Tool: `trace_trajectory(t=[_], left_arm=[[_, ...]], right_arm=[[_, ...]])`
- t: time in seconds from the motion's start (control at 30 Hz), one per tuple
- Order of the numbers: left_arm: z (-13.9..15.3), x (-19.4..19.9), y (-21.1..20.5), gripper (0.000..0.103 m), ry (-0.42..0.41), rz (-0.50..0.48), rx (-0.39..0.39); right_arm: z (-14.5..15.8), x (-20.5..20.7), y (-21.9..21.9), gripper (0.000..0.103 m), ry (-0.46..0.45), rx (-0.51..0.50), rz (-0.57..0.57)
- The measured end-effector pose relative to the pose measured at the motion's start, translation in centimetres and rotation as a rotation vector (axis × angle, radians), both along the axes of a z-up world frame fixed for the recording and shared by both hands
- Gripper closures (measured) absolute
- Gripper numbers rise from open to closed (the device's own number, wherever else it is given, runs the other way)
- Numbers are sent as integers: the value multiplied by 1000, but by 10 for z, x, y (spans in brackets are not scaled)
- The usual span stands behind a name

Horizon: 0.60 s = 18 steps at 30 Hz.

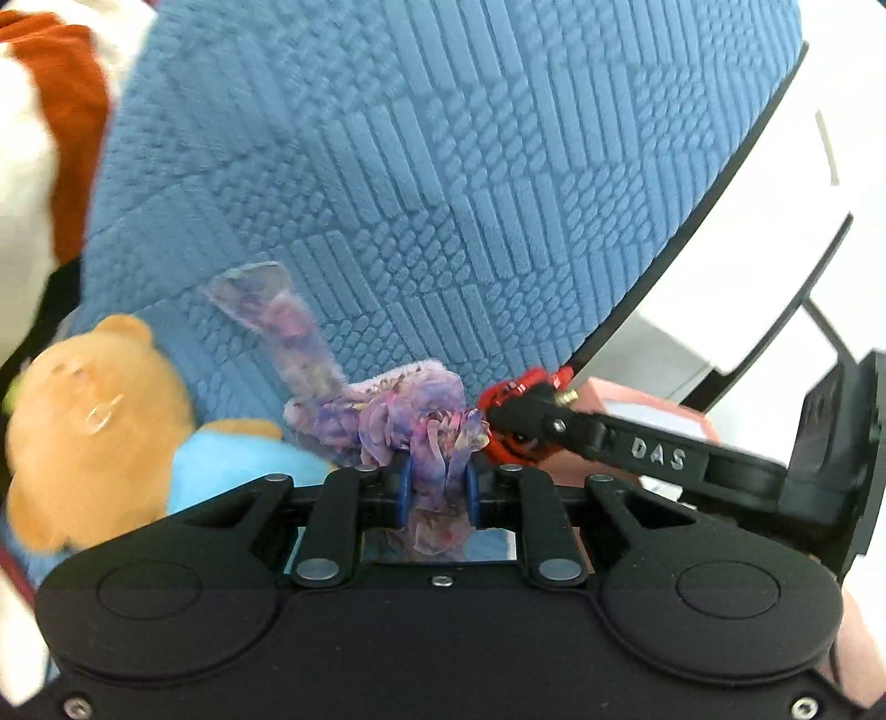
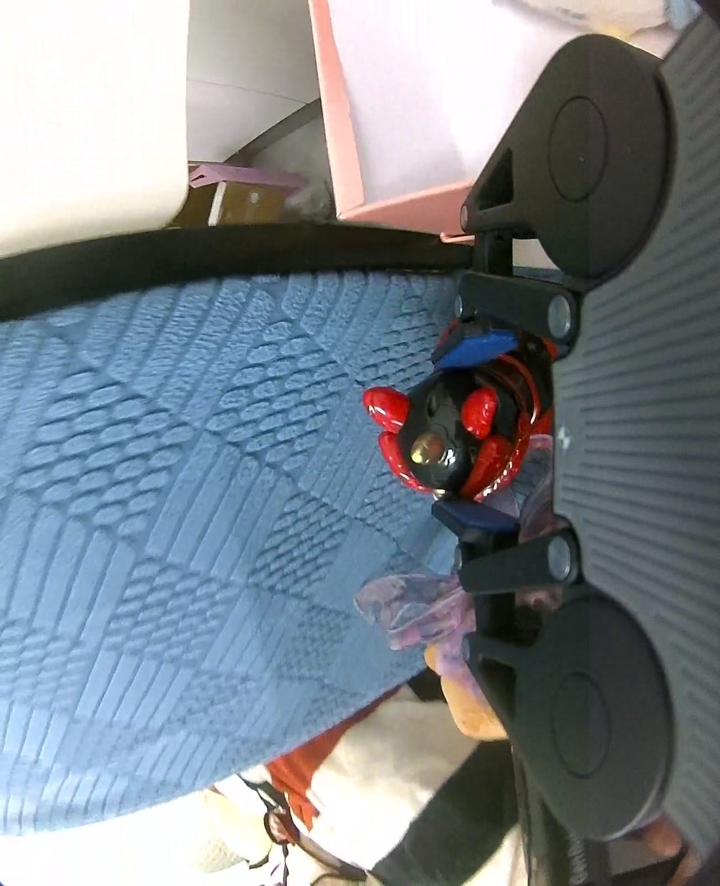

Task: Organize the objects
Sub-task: 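Grasp purple trinket with left gripper while right gripper grasps red figure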

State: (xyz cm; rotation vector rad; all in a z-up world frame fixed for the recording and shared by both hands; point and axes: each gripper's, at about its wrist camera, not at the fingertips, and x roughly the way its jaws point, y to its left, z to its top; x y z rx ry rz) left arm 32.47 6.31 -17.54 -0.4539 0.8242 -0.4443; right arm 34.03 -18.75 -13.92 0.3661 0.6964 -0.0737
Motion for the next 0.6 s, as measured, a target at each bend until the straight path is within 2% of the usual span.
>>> trace_trajectory(t=[0.1, 0.23, 0.6], left_arm=[[16, -20, 14, 86, -17, 24, -36], [22, -40, 18, 86, -35, 43, -66], [9, -114, 30, 86, 31, 85, -23]], right_arm=[[5, -20, 3, 48, -8, 0, 5], [19, -29, 0, 48, -9, 22, -11], [5, -84, 33, 48, 34, 56, 12]])
